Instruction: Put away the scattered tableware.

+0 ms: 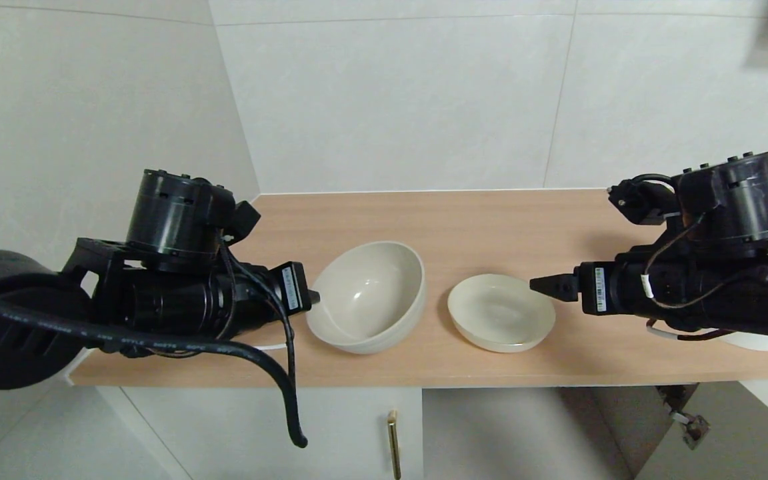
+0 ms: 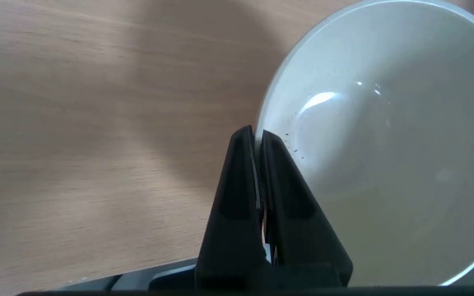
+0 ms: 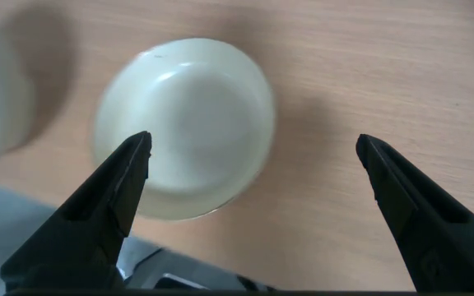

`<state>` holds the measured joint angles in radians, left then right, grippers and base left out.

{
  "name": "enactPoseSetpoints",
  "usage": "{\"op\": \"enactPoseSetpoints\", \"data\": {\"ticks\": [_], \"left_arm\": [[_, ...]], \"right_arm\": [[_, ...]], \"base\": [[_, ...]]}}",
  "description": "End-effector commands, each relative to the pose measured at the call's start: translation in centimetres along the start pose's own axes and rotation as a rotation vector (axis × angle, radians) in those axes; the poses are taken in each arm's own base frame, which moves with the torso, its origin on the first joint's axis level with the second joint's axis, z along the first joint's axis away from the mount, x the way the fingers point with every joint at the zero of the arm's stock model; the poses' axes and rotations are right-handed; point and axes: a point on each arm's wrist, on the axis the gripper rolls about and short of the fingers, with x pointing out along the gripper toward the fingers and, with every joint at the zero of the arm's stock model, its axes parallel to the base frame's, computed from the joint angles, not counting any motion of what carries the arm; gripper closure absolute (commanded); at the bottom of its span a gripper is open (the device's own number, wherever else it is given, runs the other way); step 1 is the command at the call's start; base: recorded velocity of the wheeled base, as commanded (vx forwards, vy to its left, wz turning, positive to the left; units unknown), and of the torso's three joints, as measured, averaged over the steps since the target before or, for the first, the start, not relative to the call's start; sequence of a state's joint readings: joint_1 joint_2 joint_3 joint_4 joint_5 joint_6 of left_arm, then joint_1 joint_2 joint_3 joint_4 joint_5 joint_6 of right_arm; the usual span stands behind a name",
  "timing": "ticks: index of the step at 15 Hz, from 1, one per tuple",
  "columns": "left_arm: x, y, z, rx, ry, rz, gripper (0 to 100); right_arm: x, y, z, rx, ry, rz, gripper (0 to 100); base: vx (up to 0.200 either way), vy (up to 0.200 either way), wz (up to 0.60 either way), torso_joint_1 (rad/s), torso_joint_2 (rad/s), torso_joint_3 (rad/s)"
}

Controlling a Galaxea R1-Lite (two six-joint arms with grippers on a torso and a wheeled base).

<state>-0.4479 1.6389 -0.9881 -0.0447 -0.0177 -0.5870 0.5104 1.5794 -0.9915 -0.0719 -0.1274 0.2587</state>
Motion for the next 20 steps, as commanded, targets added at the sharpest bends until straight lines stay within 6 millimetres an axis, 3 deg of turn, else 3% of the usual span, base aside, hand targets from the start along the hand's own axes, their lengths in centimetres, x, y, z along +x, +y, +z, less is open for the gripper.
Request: {"op": "enactPoseSetpoints", "data": {"ticks": [1, 5, 15, 16, 20], "left_arm": [[-0.2, 0.0, 0.0, 0.000, -0.002, -0.002, 100], [-0.1, -0.3, -0.2, 0.007, 0.004, -0.008, 100], [-0.1, -0.3, -0.3, 0.008, 0.007, -0.008, 100], [-0.1, -0.3, -0.3, 0.008, 0.005, -0.007, 100], [-0.1, -0.3, -0.3, 0.007, 0.004, -0.006, 100]], "right_arm": [[1.7, 0.0, -0.6, -0.008, 0.037, -0.038, 0], [3.5, 0.2, -1.6, -0.018, 0.088, -0.056, 0], [4.3, 0.2, -2.1, -0.022, 0.113, -0.061, 0], [4.5, 0.2, -2.2, -0.022, 0.118, -0.061, 100], [4.8, 0.3, -2.3, -0.020, 0.121, -0.061, 100]], "base": [[0.000, 0.000, 0.00, 0.000, 0.00, 0.000], [0.000, 0.000, 0.00, 0.000, 0.00, 0.000], [0.000, 0.000, 0.00, 0.000, 0.00, 0.000], [0.000, 0.000, 0.00, 0.000, 0.00, 0.000], [0.000, 0.000, 0.00, 0.000, 0.00, 0.000]]}}
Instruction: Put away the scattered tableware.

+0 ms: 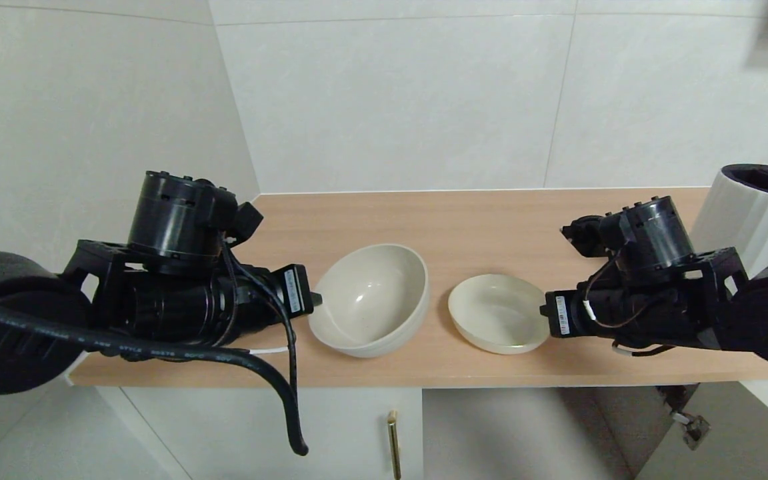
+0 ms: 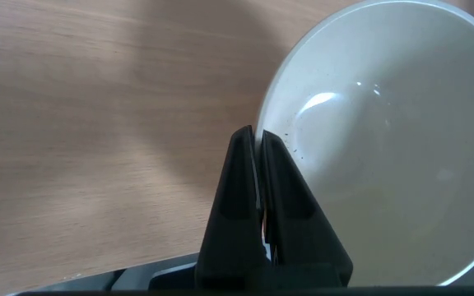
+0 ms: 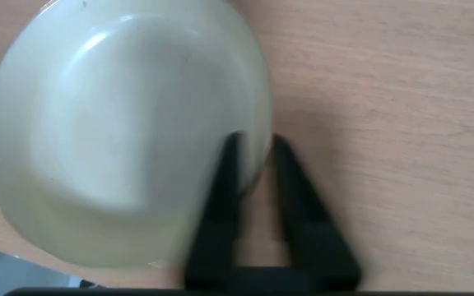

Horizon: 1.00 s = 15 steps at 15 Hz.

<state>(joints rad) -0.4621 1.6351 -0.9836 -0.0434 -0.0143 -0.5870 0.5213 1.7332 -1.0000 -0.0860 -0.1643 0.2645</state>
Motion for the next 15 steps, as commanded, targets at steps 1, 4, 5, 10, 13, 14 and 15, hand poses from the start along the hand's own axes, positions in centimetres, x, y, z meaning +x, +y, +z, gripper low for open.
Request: {"op": "enactPoseSetpoints", "data": {"ticks": [1, 4, 5, 10, 13, 14, 15], "left_arm": [[-0.1, 0.0, 0.0, -0.001, -0.002, -0.001, 100], [-0.1, 0.0, 0.1, -0.001, -0.004, -0.001, 100], [-0.1, 0.0, 0.1, -0.001, -0.004, -0.001, 100], [-3.9, 0.1, -0.2, 0.014, -0.060, -0.038, 100], [-5.3, 0.4, -0.8, 0.015, -0.071, -0.053, 100], [-5.4, 0.4, -0.8, 0.015, -0.072, -0.053, 100], [-5.5, 0.5, -1.0, 0.015, -0.068, -0.051, 100]], "right_arm": [[0.0, 0.0, 0.1, 0.000, -0.007, 0.002, 100], [-0.2, 0.0, 0.2, 0.001, -0.013, 0.004, 100], [-0.2, 0.0, 0.2, 0.002, -0.015, 0.003, 100], [-3.7, -0.3, 1.0, 0.013, -0.089, 0.036, 100], [-6.5, -0.7, 1.4, 0.020, -0.129, 0.046, 100], [-7.0, -0.8, 1.4, 0.019, -0.125, 0.047, 100], [-8.0, -1.0, 1.1, 0.016, -0.108, 0.066, 100]], "base": [[0.000, 0.000, 0.00, 0.000, 0.00, 0.000], [0.000, 0.000, 0.00, 0.000, 0.00, 0.000], [0.000, 0.000, 0.00, 0.000, 0.00, 0.000], [0.000, 0.000, 0.00, 0.000, 0.00, 0.000], [0.000, 0.000, 0.00, 0.000, 0.00, 0.000], [0.000, 0.000, 0.00, 0.000, 0.00, 0.000], [0.000, 0.000, 0.00, 0.000, 0.00, 0.000]]}}
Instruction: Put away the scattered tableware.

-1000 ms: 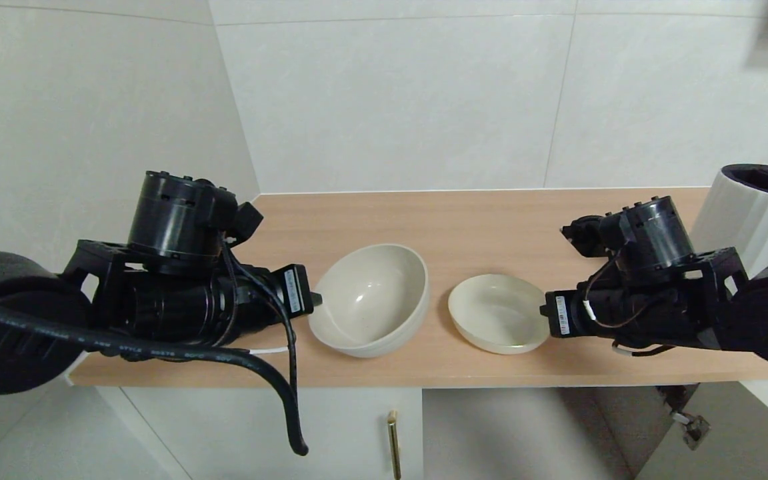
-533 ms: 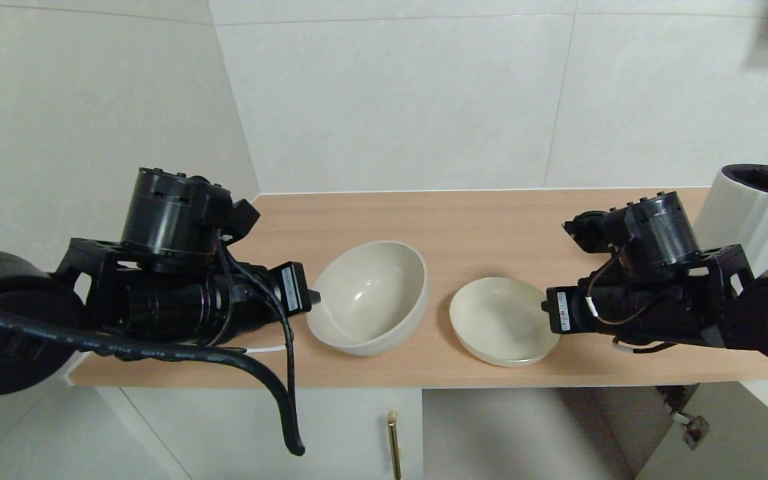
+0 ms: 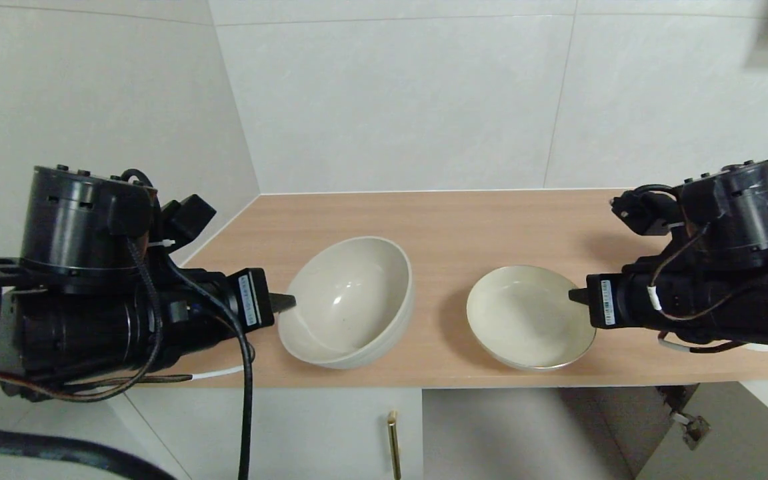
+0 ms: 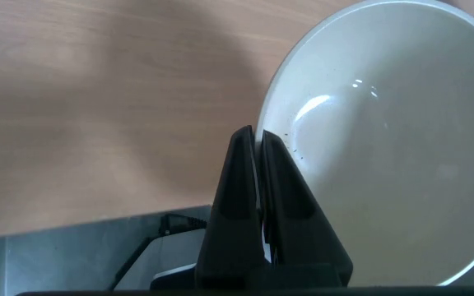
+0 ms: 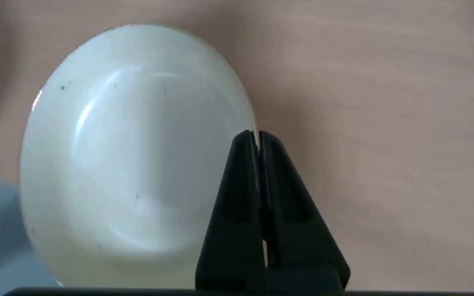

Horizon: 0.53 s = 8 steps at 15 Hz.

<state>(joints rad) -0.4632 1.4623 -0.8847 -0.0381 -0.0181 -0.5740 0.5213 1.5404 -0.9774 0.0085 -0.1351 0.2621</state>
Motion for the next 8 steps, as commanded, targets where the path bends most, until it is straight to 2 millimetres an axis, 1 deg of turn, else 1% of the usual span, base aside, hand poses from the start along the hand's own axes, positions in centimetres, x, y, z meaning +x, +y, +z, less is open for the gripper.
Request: {"op": "enactPoseSetpoints", "data": {"ticks": [1, 2, 6, 8], "left_arm": [[-0.65, 0.02, -0.06, 0.001, -0.011, -0.008, 100], [-0.60, 0.03, -0.07, 0.001, -0.010, -0.007, 100], [-0.38, 0.04, -0.08, 0.001, -0.005, -0.006, 100], [-0.20, -0.11, -0.19, 0.004, 0.002, -0.009, 100]], "right_arm": [[-2.52, -0.24, 0.09, 0.004, -0.019, 0.044, 100], [-2.82, -0.27, -0.06, 0.003, -0.009, 0.065, 100], [-3.00, -0.26, -0.05, 0.001, -0.011, 0.076, 100], [-2.99, -0.28, -0.12, 0.001, -0.006, 0.075, 100]], "base": [[0.000, 0.000, 0.00, 0.000, 0.00, 0.000], [0.000, 0.000, 0.00, 0.000, 0.00, 0.000], [0.000, 0.000, 0.00, 0.000, 0.00, 0.000], [-0.200, 0.000, 0.00, 0.002, 0.00, 0.007]]}}
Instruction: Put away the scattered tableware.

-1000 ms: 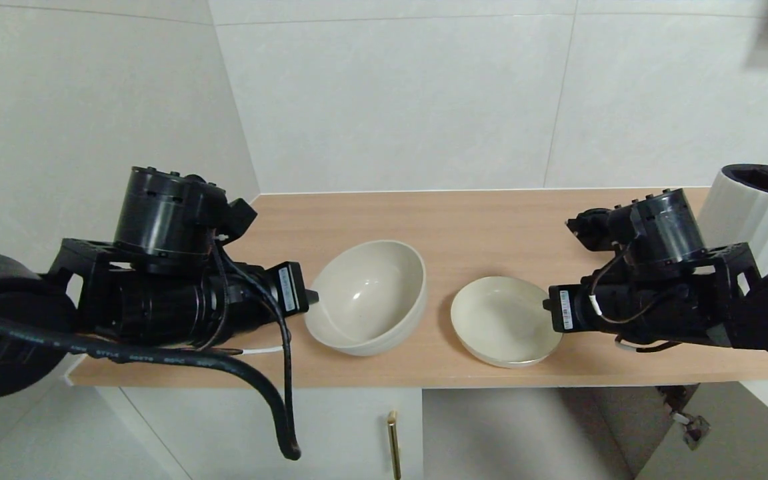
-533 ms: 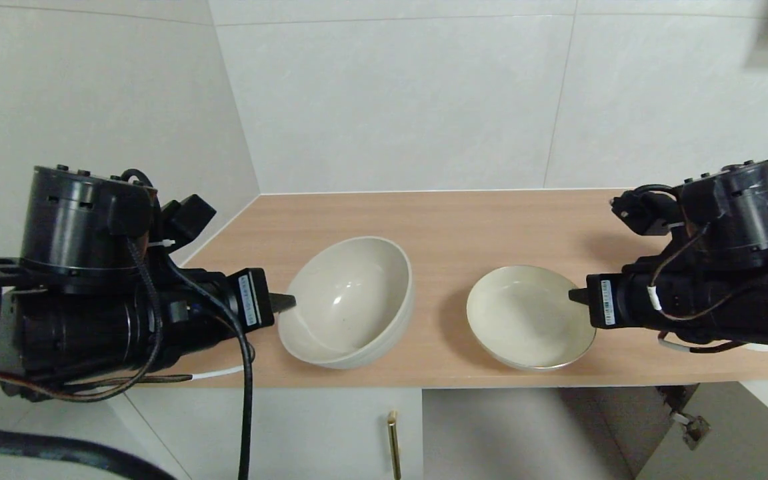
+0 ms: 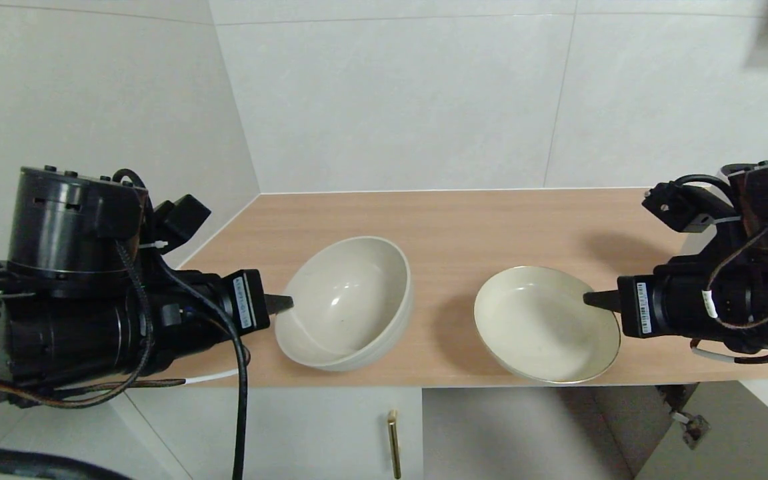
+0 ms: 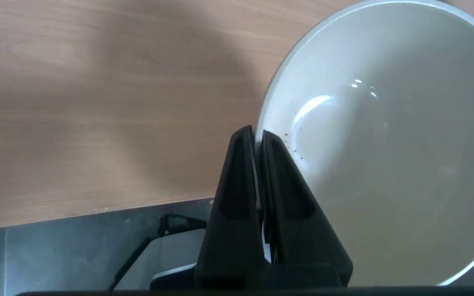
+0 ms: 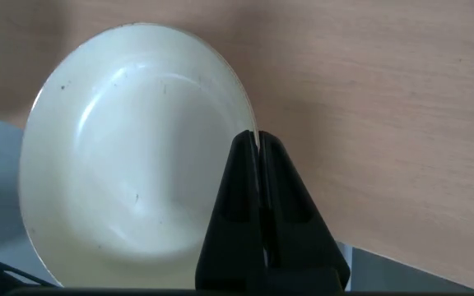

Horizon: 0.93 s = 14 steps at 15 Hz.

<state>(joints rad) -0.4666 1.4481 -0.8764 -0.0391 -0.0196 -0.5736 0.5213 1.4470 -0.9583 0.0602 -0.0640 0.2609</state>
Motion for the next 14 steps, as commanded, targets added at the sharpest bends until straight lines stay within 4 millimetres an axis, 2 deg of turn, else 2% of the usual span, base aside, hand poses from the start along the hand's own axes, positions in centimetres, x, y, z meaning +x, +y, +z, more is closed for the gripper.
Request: {"op": "enactPoseSetpoints", "data": {"ticks": [1, 8, 14], "left_arm": [[0.2, -0.1, -0.1, 0.002, 0.007, 0.000, 100], [0.5, 0.0, -0.1, 0.002, 0.014, 0.004, 100], [0.5, 0.0, -0.2, 0.004, 0.016, 0.004, 100]], "right_arm": [[-0.1, 0.0, -0.2, -0.001, 0.012, -0.002, 100], [0.0, -0.2, -0.8, -0.012, 0.031, -0.010, 100], [0.2, -0.3, -1.2, -0.033, 0.048, -0.012, 100]], "base": [[-0.200, 0.000, 0.00, 0.012, 0.00, -0.002], [-0.200, 0.000, 0.00, -0.003, 0.00, 0.004], [0.000, 0.000, 0.00, 0.000, 0.00, 0.000]]}}
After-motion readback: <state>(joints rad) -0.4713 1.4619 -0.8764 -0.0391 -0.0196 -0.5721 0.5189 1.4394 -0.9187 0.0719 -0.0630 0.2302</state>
